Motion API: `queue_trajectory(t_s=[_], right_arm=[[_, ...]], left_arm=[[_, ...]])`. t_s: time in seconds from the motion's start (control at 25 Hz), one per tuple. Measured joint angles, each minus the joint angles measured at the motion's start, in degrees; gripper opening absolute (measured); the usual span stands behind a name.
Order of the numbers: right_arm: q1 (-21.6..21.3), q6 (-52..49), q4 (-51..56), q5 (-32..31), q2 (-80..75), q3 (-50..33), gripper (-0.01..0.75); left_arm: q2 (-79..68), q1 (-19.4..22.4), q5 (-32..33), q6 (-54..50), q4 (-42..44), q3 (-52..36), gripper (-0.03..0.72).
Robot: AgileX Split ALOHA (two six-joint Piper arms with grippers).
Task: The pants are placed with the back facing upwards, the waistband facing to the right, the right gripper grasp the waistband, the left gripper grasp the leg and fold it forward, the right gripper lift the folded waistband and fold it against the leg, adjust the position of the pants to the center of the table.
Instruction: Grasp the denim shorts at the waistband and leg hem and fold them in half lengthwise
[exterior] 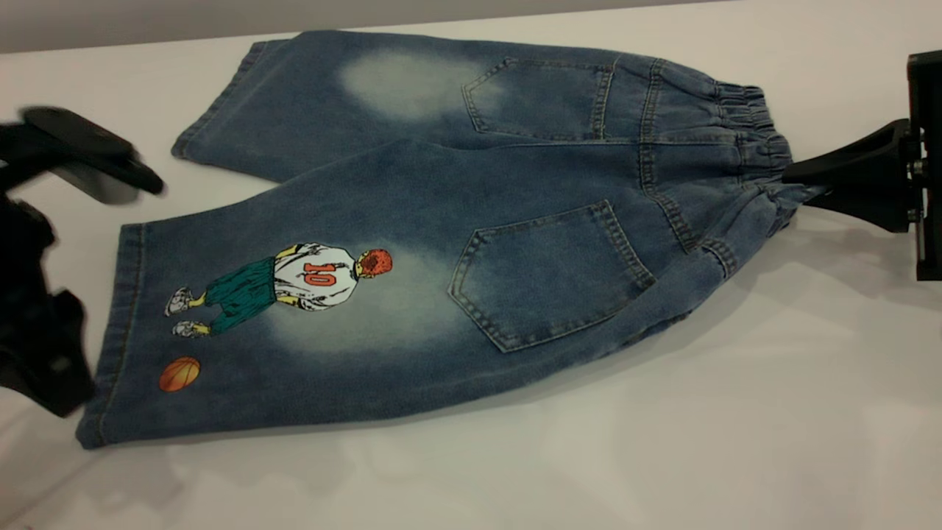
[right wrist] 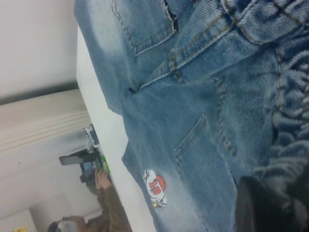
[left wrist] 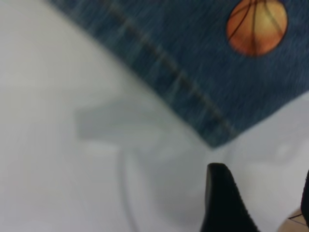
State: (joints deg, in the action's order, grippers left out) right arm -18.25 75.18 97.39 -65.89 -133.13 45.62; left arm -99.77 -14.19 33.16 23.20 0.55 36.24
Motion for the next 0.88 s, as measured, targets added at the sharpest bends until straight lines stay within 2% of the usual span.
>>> queue_trajectory(t_s=[0.2, 0.6, 0.88], right_arm=[[0.0, 0.0, 0.0, 0.0, 0.0, 0.0, 0.025], [0.0, -0.12, -0.05, -0.27, 0.0, 0.0, 0.025], [0.0, -0.05, 0.09, -0.34, 0.0, 0.0, 0.025]], left_arm=[[-3.59, -0.74, -2.97, -2.42, 4.53, -0.05, 0.359], [-7.18, -0.79, -8.63, -2.97, 5.49, -0.1, 0.359], [-8.1, -0.9, -8.4, -2.39, 4.39, -0.1, 0.359]])
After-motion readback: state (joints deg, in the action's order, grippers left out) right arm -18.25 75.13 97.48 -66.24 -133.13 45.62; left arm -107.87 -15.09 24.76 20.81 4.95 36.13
